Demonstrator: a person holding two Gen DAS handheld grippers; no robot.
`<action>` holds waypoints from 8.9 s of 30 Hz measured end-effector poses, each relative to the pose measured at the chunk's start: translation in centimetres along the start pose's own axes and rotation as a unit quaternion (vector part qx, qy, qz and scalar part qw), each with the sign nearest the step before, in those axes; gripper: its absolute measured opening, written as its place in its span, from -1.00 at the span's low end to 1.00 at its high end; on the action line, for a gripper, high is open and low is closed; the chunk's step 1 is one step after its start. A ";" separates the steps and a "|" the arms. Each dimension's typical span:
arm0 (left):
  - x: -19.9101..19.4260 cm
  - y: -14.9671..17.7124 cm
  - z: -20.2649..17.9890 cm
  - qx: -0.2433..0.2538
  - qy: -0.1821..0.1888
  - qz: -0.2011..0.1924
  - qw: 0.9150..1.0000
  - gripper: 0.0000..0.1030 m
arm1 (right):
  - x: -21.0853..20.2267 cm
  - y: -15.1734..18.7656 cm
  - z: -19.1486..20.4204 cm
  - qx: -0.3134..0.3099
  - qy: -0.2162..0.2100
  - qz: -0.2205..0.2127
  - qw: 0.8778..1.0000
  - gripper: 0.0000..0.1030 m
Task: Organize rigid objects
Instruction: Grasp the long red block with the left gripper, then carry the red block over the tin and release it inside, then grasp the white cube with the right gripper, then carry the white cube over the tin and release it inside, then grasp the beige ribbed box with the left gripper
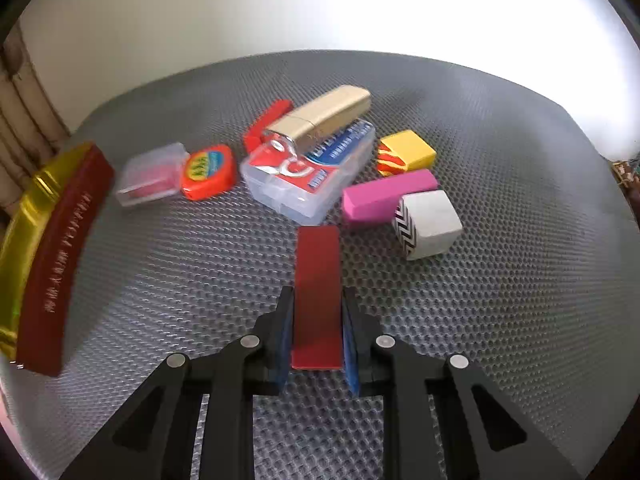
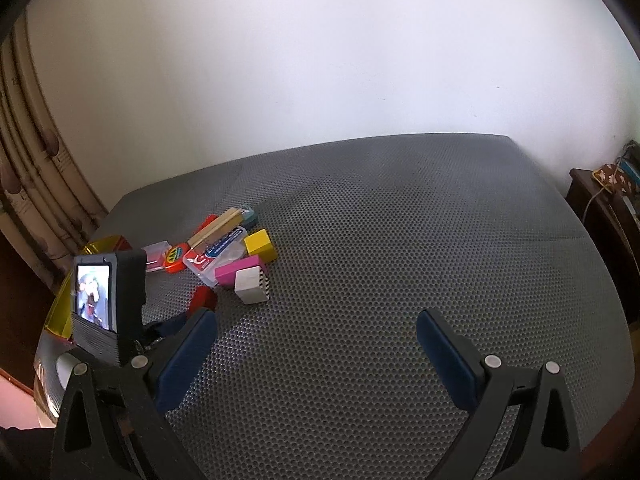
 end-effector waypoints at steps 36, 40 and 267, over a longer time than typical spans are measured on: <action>-6.6 -2.6 11.1 -0.076 -0.098 -0.057 0.991 -0.63 | -0.3 1.2 1.9 -0.027 -0.005 0.006 1.000 0.99; -6.5 -2.4 11.7 -0.078 -0.103 -0.054 0.990 -0.63 | -0.3 1.2 2.1 -0.030 -0.004 0.003 1.000 0.99; -6.6 -0.7 8.2 0.012 0.105 -0.110 0.988 0.98 | 6.9 8.6 1.0 -0.002 -0.001 0.041 0.999 0.29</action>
Point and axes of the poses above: each gripper's, at about its wrist camera, not at the fingertips, and x roughly the way its jaws point, z to its left, y to its underside, the point moved 3 cm from there along x, roughly the way its jaws point, and after that the axes turned 5 degrees about x, right-handed, at the moved point
